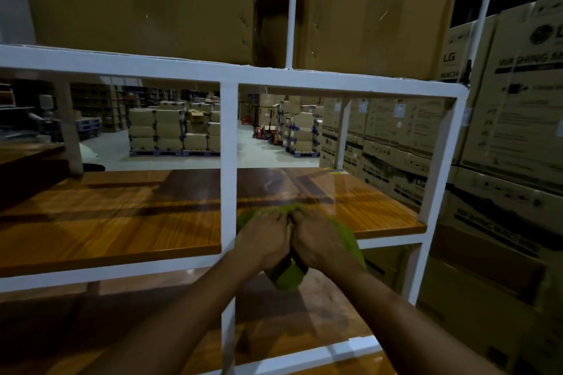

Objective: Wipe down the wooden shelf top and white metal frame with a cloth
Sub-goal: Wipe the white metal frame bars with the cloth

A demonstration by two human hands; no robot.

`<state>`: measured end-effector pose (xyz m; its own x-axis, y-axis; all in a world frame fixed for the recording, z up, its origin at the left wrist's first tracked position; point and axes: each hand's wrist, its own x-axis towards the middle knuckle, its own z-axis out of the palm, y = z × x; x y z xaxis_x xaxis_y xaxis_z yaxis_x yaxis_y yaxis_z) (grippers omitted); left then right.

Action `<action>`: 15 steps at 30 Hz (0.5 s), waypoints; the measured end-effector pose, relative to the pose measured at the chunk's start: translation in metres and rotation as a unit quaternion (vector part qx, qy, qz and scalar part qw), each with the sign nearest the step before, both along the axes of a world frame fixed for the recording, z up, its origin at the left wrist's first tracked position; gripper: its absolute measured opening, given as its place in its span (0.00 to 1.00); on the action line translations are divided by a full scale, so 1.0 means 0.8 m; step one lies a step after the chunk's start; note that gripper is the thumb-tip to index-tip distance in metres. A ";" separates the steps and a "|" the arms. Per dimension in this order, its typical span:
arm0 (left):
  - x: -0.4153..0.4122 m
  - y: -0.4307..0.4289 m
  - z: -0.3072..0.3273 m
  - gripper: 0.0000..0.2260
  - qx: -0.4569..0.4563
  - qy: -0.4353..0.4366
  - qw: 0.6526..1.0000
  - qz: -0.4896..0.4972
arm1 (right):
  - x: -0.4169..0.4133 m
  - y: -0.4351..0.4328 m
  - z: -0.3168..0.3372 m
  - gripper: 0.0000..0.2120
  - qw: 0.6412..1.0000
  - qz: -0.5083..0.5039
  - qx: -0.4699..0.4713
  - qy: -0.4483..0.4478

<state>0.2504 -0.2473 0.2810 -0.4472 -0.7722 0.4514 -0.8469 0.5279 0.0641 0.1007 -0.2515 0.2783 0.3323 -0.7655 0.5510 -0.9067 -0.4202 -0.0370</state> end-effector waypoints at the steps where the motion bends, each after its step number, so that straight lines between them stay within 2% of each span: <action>1: -0.001 -0.004 0.004 0.19 0.024 -0.011 1.000 0.006 | 0.004 -0.007 0.002 0.09 0.999 0.019 0.027 -0.005; 5: -0.004 -0.016 0.015 0.19 0.068 -0.030 0.995 0.062 | -0.003 -0.011 -0.001 0.18 0.997 0.037 0.042 -0.047; 10: -0.005 0.001 0.005 0.21 0.055 -0.035 0.998 0.001 | -0.035 0.013 -0.016 0.22 0.993 0.082 0.047 -0.066; 12: -0.014 0.003 0.000 0.25 0.029 -0.076 0.997 0.007 | -0.056 0.017 -0.016 0.24 0.995 0.065 0.058 -0.045; 15: -0.041 -0.008 0.007 0.27 0.069 -0.103 0.992 -0.003 | -0.078 0.007 -0.011 0.27 0.996 0.020 0.078 -0.032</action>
<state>0.2178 -0.2541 0.2864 -0.5244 -0.8170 0.2398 -0.8460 0.5318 -0.0380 0.0385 -0.2457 0.2696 0.3327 -0.8300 0.4476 -0.8825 -0.4413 -0.1624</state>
